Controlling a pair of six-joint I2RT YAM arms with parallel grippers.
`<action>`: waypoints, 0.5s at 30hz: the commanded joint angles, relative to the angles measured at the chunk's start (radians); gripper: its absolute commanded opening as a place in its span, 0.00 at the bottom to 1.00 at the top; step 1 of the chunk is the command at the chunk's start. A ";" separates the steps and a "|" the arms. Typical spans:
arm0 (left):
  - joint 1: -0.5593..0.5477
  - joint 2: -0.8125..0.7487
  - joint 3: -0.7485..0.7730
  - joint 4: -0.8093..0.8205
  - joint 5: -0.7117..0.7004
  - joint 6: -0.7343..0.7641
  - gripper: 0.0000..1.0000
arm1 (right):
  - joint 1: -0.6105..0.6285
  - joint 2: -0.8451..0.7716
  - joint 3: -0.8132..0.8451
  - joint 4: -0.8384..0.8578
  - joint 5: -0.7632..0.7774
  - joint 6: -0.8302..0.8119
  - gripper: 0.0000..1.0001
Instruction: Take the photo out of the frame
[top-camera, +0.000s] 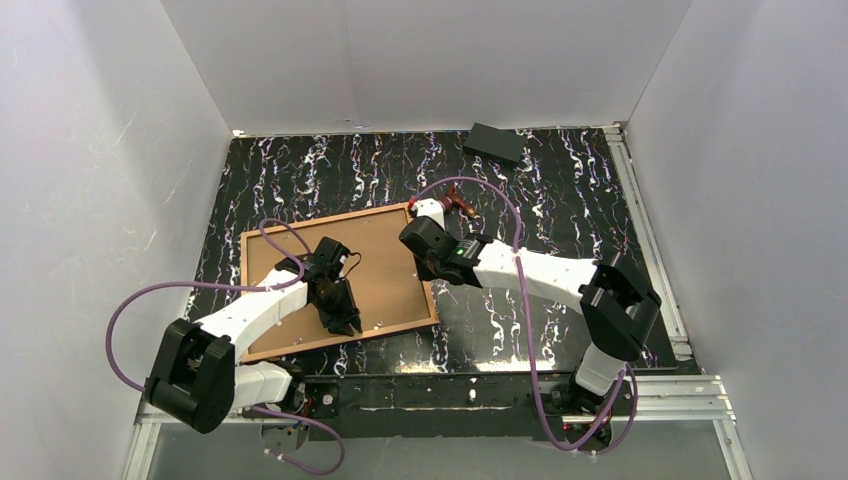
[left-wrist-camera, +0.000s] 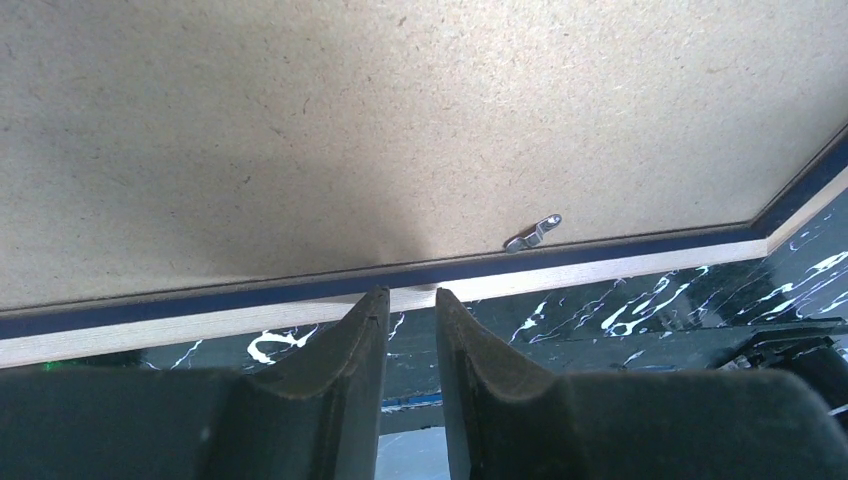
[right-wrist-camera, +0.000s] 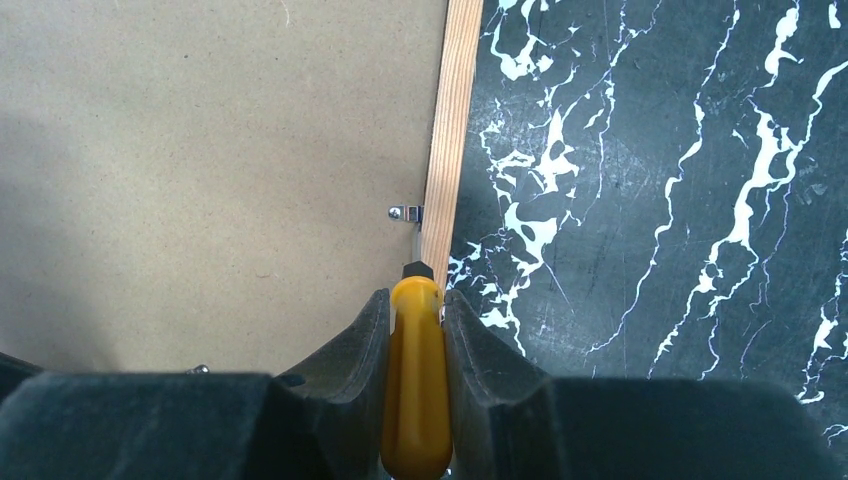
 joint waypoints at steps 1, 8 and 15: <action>0.001 0.022 -0.061 -0.146 -0.071 -0.007 0.23 | 0.000 0.016 -0.014 0.092 0.043 -0.041 0.01; 0.001 0.016 -0.069 -0.176 -0.084 -0.001 0.22 | 0.000 0.040 -0.037 0.233 0.063 -0.127 0.01; 0.001 0.012 -0.072 -0.189 -0.089 0.006 0.22 | -0.002 0.069 -0.047 0.345 0.048 -0.220 0.01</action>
